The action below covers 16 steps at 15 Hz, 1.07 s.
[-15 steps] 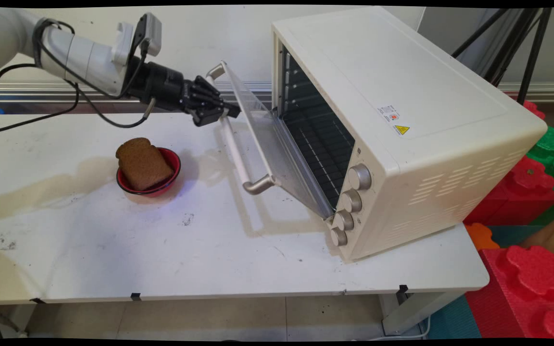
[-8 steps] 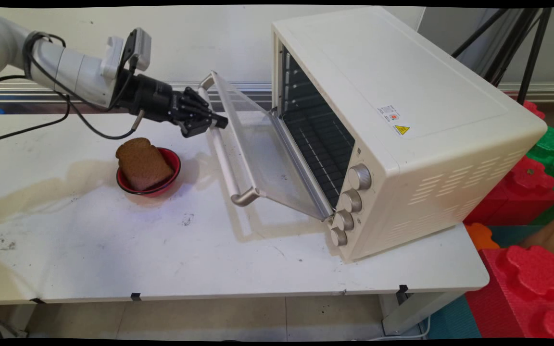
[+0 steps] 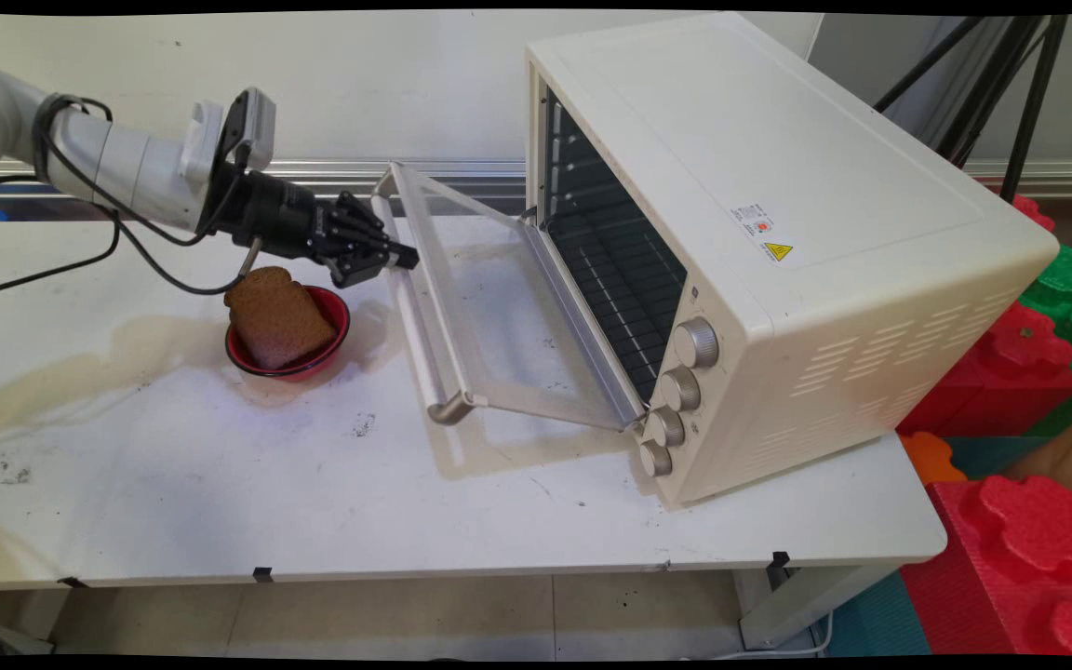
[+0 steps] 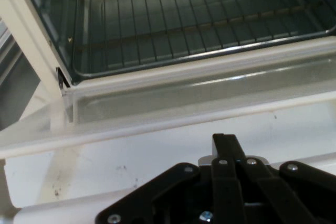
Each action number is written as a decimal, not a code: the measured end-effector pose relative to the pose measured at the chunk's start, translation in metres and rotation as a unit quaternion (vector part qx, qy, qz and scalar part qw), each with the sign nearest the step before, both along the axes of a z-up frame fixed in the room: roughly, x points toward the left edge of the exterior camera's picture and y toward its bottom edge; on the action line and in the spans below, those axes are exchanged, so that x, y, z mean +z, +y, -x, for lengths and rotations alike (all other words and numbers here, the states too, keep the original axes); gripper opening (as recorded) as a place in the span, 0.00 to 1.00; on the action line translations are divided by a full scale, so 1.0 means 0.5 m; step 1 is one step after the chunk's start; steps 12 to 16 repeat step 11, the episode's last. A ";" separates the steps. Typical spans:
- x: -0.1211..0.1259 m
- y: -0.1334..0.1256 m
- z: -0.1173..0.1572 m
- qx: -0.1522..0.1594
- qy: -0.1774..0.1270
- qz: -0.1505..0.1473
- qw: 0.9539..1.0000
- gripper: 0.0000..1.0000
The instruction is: Open the oven
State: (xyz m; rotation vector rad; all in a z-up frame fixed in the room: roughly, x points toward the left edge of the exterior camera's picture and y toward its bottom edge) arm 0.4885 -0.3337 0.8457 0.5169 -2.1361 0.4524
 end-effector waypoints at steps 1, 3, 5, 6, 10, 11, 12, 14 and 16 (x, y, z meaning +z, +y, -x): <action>-0.006 0.002 -0.004 0.000 -0.002 0.000 1.000 0.00; -0.016 0.006 -0.011 0.000 -0.005 -0.001 1.000 0.00; -0.028 0.012 -0.020 0.001 -0.009 -0.003 1.000 0.00; -0.034 0.015 -0.024 0.001 -0.011 -0.004 1.000 0.00; -0.049 0.023 -0.036 0.001 -0.016 -0.005 1.000 0.00; -0.052 0.025 -0.039 0.002 -0.016 -0.006 1.000 0.00; -0.052 0.025 -0.039 0.002 -0.016 -0.006 1.000 0.00; -0.052 0.025 -0.039 0.002 -0.016 -0.006 1.000 0.00; -0.052 0.025 -0.039 0.002 -0.016 -0.006 1.000 0.00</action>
